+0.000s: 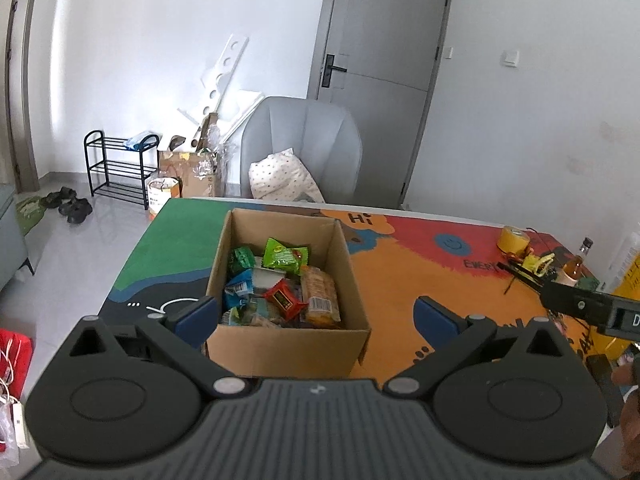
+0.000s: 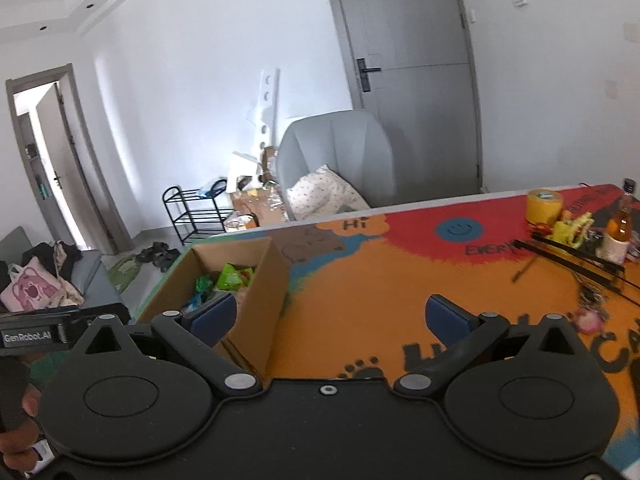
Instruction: Organize snacks
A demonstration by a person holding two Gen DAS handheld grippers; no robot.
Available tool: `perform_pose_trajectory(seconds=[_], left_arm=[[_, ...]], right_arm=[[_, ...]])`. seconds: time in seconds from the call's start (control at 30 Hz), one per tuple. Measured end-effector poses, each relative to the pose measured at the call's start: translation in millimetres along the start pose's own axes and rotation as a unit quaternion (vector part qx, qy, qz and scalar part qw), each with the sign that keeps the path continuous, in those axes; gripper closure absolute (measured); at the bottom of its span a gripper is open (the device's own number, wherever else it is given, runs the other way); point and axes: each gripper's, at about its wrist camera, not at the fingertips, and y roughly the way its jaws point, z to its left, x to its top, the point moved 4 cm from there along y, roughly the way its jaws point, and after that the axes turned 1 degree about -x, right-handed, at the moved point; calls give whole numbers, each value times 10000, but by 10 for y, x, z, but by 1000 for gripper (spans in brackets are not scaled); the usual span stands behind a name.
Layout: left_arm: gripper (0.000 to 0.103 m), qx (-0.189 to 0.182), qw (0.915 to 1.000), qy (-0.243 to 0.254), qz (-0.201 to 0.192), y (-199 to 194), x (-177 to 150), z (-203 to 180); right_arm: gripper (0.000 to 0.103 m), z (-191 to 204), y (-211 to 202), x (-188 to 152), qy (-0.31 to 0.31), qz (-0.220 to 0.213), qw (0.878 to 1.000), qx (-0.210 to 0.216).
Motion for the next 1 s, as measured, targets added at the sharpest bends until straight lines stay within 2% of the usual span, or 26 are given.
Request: perform_pose_trajectory(seconds=[0.13, 0.33, 0.5, 0.77, 1.0], left_arm=[[0, -104, 9999, 123, -20, -114, -20, -44], [0, -21, 9995, 285, -107, -329, -52, -106], [0, -13, 9992, 388, -108, -464, -69, -162], [0, -1, 9984, 551, -157, -587, -94, -213], [0, 85, 9987, 475, -191, -653, -87, -148]], right_arm=[[0, -111, -181, -36, 175, 0, 9998, 63], [0, -233, -501, -71, 245, -150, 9996, -15], [0, -205, -669, -85, 72, -239, 9997, 73], [0, -215, -726, -82, 97, -227, 9996, 150], [0, -187, -799, -64, -43, -270, 9993, 237]])
